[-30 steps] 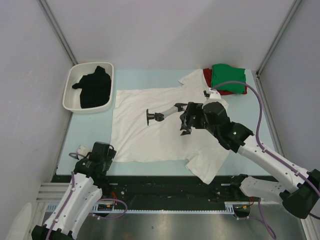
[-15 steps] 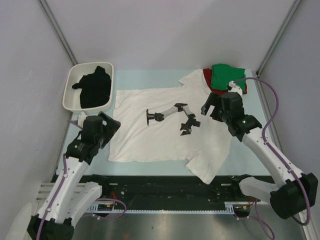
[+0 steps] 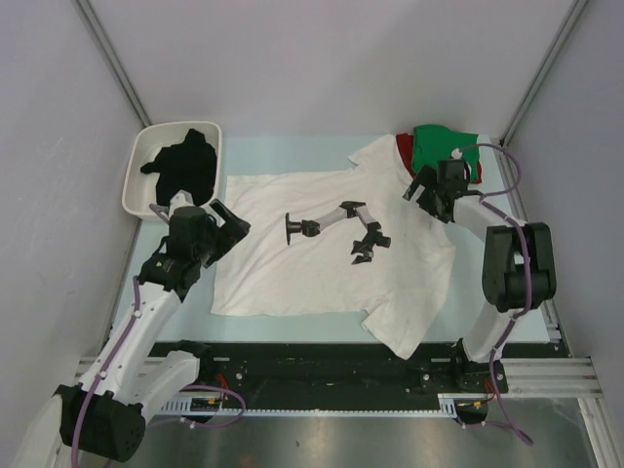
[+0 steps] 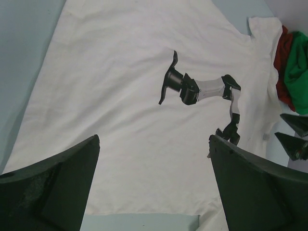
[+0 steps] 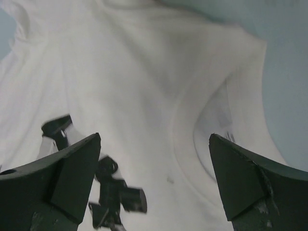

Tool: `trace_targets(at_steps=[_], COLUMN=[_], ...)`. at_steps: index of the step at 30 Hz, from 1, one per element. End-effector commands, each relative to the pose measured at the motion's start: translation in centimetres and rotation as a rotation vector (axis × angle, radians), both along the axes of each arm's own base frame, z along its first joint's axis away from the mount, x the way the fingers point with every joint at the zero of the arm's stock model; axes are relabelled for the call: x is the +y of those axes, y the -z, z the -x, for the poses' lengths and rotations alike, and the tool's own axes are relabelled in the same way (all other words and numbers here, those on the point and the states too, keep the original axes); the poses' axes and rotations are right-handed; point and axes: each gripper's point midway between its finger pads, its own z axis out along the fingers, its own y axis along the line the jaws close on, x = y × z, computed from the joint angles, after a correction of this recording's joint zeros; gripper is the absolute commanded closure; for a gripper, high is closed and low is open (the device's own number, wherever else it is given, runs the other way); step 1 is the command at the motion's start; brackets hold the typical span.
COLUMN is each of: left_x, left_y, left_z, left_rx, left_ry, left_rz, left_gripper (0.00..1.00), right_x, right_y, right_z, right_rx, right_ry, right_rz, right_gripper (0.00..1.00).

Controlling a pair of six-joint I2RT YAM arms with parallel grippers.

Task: Fold and stack the t-shirts

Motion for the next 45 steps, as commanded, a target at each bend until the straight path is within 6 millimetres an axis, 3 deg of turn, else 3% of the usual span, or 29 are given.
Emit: trace_targets(at_steps=[1,5,6,7,8,9,10,17,19,20,21,23,27,28,34,39,45], left_x=[-0.5,0.1,0.1,0.2,0.2,0.2,0.2,0.8,0.9,0.9,1.0,1.0,1.1,1.0,1.0,1.1,1.5], left_y=[-0.4,0.2,0.2,0.3,0.2,0.3,0.4,0.9,1.2,1.3,1.3,1.4,1.5,1.6,2.2,2.3,2.0], left_z=[-0.4,-0.4,-0.5,-0.5,-0.7,-0.8,-0.9,-1.5,-1.7,-1.8,-1.9,-2.2,-2.5,-2.5,-2.9,-3.0,-2.9], left_rx=[-0.055,-0.042,-0.043,-0.043,-0.044,-0.039,-0.038,-0.020,-0.012,-0.009,-0.008,-0.002,0.004,0.005,0.025,0.028,0.026], left_ry=[0.057,0.053,0.054,0.054,0.050,0.051,0.051,0.040,0.035,0.035,0.035,0.035,0.035,0.038,0.043,0.040,0.035], left_rz=[-0.024,-0.067,-0.074,-0.076,-0.079,-0.081,-0.085,-0.129,-0.142,-0.145,-0.150,-0.157,-0.170,-0.172,-0.180,-0.186,-0.201], left_gripper=[0.00,0.00,0.00,0.00,0.00,0.00,0.00,0.00,0.00,0.00,0.00,0.00,0.00,0.00,0.00,0.00,0.00], right_x=[-0.1,-0.2,-0.4,-0.4,-0.6,-0.7,-0.6,-2.3,-2.2,-2.0,-1.7,-1.1,-0.5,-0.3,-1.0,-2.6,-6.0], right_y=[-5.0,-6.8,-8.2,-7.1,-7.5,-6.4,-6.9,-8.2,-7.7,-9.1,-7.5,-7.3,-5.1,-3.3,3.2,7.3,6.5], right_z=[-8.0,-10.8,-11.8,-12.3,-13.2,-12.9,-14.4,-17.5,-18.1,-19.0,-19.2,-19.8,-20.6,-20.7,-20.6,-19.5,-19.3], right_rx=[-0.234,-0.317,-0.343,-0.317,-0.326,-0.267,-0.279,-0.308,-0.290,-0.317,-0.286,-0.292,-0.255,-0.224,-0.078,0.063,0.099], right_ry=[-0.028,-0.038,-0.032,-0.036,-0.036,-0.038,-0.042,-0.004,-0.011,-0.016,-0.030,-0.051,-0.079,-0.082,-0.068,0.023,0.149], right_rz=[0.019,0.019,0.024,0.038,0.045,0.052,0.058,0.105,0.094,0.090,0.081,0.068,0.052,0.048,0.065,0.016,0.118], right_gripper=[0.00,0.00,0.00,0.00,0.00,0.00,0.00,0.00,0.00,0.00,0.00,0.00,0.00,0.00,0.00,0.00,0.00])
